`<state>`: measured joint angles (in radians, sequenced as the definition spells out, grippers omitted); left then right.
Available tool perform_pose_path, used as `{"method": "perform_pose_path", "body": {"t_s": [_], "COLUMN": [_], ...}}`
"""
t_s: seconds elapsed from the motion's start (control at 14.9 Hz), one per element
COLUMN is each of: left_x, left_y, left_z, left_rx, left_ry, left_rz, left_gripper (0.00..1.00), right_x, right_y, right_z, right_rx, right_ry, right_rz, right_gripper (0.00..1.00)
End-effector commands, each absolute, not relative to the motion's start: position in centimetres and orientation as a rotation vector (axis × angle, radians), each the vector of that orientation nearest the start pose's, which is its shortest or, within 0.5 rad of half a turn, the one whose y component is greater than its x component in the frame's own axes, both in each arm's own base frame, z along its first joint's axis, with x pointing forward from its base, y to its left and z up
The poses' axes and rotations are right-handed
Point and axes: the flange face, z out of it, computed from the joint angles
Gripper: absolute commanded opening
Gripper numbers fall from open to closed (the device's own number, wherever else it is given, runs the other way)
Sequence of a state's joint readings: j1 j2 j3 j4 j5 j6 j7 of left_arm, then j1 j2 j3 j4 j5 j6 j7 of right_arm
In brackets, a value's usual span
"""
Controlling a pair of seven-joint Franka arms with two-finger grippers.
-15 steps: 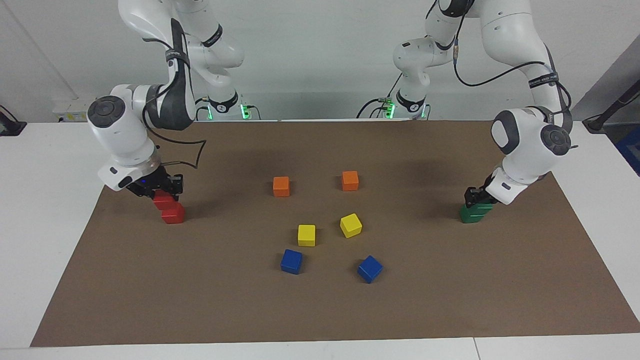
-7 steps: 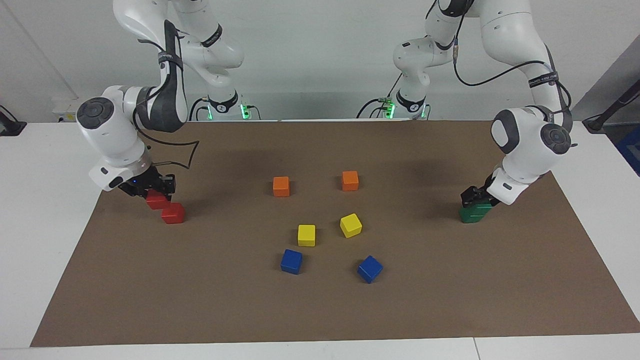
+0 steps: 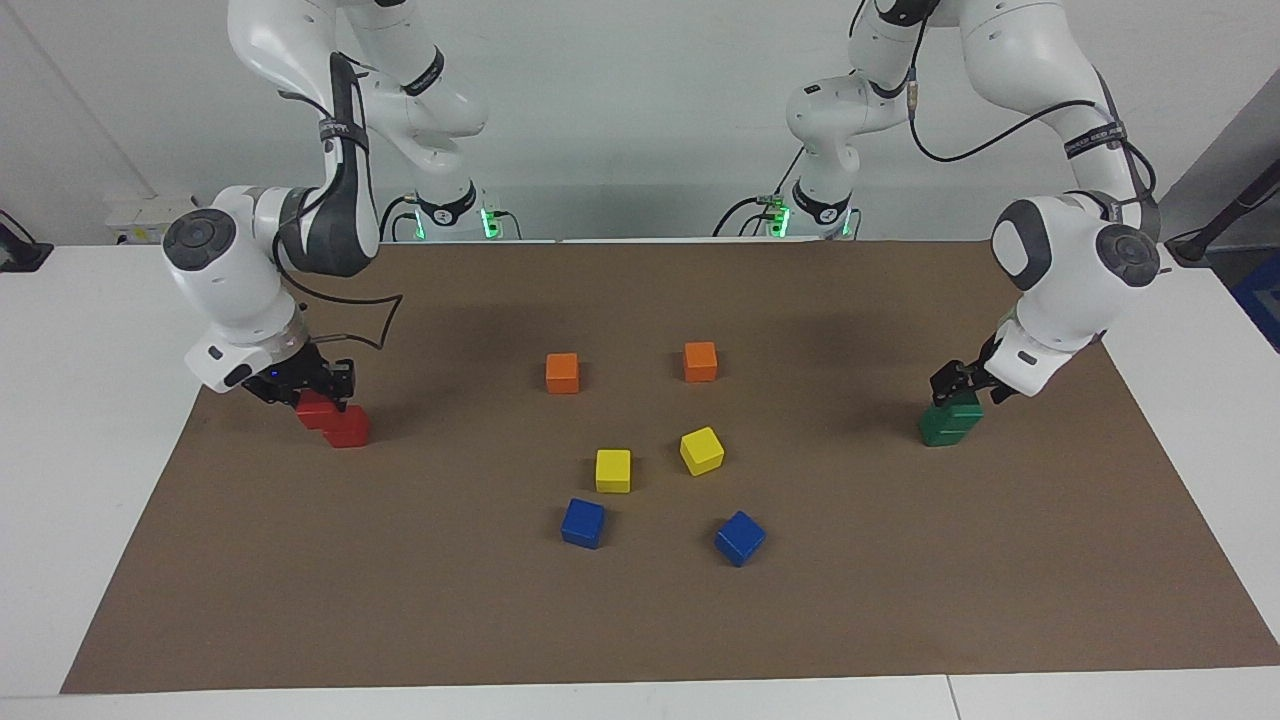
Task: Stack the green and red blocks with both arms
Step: 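Lower the second red block onto the placed red with the right gripper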
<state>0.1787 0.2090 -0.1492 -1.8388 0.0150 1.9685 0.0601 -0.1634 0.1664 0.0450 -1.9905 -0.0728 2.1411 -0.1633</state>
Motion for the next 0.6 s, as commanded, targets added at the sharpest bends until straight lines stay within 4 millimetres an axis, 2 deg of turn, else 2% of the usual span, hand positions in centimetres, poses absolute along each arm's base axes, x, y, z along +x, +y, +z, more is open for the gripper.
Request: {"method": "perform_pose_path", "body": {"t_s": [0.0,0.13,0.27,0.4,0.54], "left_x": [59.4,57.7,56.0,54.6,54.4], "left_y": [1.9,1.4,0.9,-0.3,-0.7], "left_z": [46.3,50.5,53.3,55.0,55.1], "left_rx": [-3.149,-3.137,-3.130,-3.121,-3.125], "left_ry": [0.057,0.061,0.069,0.086,0.090], "left_rz": [0.127,0.086,0.096,0.109,0.107], "left_gripper": [1.00,1.00,1.00,1.00,1.00], "right_x": [58.3,58.4,58.4,58.3,58.3], "right_y": [-7.3,-7.2,-6.9,-6.6,-6.5], "right_z": [37.3,37.3,37.3,37.2,37.2], "right_rx": [-3.179,-3.180,-3.180,-3.179,-3.180], "right_ry": [-0.106,-0.104,-0.099,-0.097,-0.080], "right_rz": [0.006,-0.004,0.000,0.014,0.011], "right_gripper": [0.00,0.00,0.00,0.00,0.00]}}
